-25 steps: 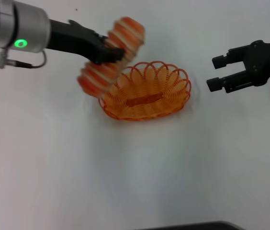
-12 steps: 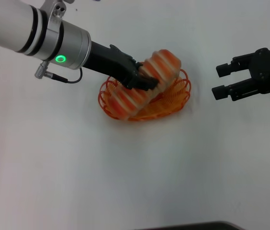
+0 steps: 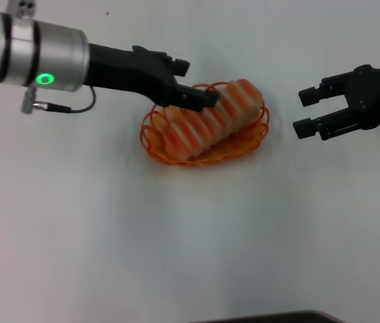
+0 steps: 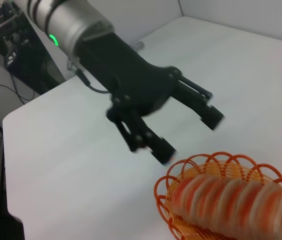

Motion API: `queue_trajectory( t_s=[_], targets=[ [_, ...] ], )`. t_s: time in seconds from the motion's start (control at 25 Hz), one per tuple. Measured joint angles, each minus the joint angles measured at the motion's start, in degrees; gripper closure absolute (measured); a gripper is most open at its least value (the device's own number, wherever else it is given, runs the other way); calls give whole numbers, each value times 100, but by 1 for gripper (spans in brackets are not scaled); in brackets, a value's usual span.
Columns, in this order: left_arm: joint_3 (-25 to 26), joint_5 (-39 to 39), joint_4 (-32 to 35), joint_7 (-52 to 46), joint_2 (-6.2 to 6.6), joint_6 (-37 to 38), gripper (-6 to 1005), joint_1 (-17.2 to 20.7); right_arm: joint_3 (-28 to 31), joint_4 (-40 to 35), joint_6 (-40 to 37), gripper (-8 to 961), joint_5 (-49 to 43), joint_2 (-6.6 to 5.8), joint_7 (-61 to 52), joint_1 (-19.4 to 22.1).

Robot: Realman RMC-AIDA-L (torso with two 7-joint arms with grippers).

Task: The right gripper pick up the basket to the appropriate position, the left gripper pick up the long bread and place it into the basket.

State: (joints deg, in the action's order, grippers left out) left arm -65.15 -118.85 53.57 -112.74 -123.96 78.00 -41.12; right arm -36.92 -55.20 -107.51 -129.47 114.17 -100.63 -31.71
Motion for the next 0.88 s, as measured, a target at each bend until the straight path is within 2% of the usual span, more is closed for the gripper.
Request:
queue_trajectory(
  t_s=[0.08, 0.24, 0.28, 0.32, 0.36, 0.48, 0.52, 0.6, 0.64, 0.76, 0.88],
  targets=[
    [301, 25, 155, 64, 18, 355, 82, 173, 0, 1, 3, 114, 0, 2, 0, 1],
    [1276, 59, 404, 322, 103, 1408, 83, 587, -7, 2, 1, 113, 1, 8, 0, 31],
    [1276, 59, 404, 322, 103, 1408, 83, 587, -5, 1, 4, 113, 1, 8, 2, 42],
    [1780, 50, 338, 700, 300, 2059, 83, 966, 8, 1, 26, 113, 3, 10, 10, 50],
    [1825, 50, 315, 745, 337, 2131, 84, 1021, 27, 3, 56, 113, 7, 12, 23, 61],
    [2186, 94, 11, 963, 658, 2387, 85, 1482, 80, 58, 202, 113, 35, 23, 49, 82],
    [2322, 114, -74, 1022, 706, 2429, 85, 1546, 79, 75, 211, 113, 36, 28, 54, 80],
    [2687, 159, -294, 1183, 828, 2539, 85, 1699, 70, 93, 223, 113, 30, 50, 60, 69],
    [3030, 191, -541, 1336, 924, 2644, 85, 1776, 65, 93, 239, 113, 26, 64, 62, 65],
    [3256, 203, -775, 1446, 1008, 2739, 86, 1813, 34, 99, 259, 113, 18, 96, 67, 36],
    [3285, 187, -833, 1472, 1021, 2761, 86, 1831, 3, 109, 264, 113, 15, 104, 70, 3]
  ],
)
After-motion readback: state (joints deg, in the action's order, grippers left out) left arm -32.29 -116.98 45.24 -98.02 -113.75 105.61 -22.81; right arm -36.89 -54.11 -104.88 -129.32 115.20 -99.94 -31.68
